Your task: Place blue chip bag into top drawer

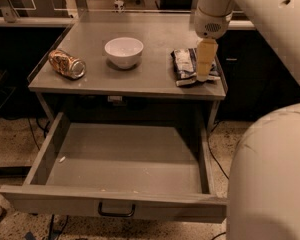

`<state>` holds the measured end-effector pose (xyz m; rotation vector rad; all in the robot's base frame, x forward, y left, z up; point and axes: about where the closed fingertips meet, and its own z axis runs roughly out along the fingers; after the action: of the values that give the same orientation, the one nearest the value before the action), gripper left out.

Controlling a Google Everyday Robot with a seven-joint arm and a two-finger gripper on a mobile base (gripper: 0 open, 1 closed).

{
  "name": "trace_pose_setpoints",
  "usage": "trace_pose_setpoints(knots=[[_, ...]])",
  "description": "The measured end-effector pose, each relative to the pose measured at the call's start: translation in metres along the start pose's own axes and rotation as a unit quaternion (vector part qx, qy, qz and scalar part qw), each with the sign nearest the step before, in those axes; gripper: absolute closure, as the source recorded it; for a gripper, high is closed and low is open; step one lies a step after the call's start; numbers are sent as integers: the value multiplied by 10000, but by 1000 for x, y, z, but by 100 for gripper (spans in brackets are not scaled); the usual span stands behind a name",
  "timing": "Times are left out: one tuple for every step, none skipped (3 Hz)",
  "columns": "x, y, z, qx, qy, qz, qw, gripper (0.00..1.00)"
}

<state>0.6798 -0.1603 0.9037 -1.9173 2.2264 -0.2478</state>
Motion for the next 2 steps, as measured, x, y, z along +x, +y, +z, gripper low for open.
trace_pose_setpoints(knots=[[3, -12, 15, 34, 206, -90, 9997, 0], [16, -29, 36, 52, 411, -87, 9991, 0]])
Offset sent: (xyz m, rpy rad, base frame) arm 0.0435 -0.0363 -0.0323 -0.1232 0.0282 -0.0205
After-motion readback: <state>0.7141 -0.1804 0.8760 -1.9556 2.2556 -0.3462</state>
